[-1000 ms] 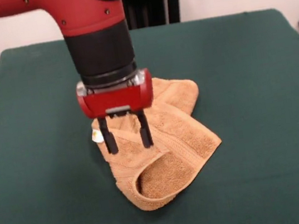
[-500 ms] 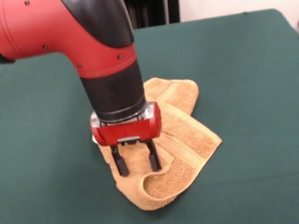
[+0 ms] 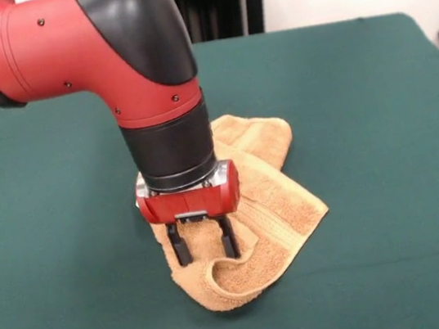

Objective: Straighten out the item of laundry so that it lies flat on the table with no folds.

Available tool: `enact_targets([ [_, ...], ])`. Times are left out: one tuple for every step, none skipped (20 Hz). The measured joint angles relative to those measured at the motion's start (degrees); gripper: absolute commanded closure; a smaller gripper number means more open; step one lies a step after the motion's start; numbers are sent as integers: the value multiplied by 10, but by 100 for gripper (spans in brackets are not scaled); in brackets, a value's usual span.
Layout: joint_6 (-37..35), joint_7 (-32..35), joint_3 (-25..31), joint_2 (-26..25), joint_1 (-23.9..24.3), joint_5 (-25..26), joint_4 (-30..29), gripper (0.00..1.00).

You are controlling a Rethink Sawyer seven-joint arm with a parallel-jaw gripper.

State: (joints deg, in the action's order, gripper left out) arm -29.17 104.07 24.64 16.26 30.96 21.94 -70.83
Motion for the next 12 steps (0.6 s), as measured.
enact_targets([
  [0,0,0,0,0,-1,0,0],
  [0,0,0,0,0,-2,0,0],
  [0,0,0,0,0,-3,0,0],
  [0,0,0,0,0,-5,0,0],
  [0,0,-1,1,0,-7,-1,0],
  [0,0,-2,3,-2,-10,-3,0],
  [0,0,-3,5,-3,-12,-5,0],
  [0,0,-6,10,-6,-17,-9,0],
  [0,0,-8,13,-9,-19,-11,0],
  [0,0,-11,19,-13,-25,-14,0],
  [0,0,-17,33,-23,-38,-24,0],
  [0,0,-19,42,-30,-46,-31,0],
])
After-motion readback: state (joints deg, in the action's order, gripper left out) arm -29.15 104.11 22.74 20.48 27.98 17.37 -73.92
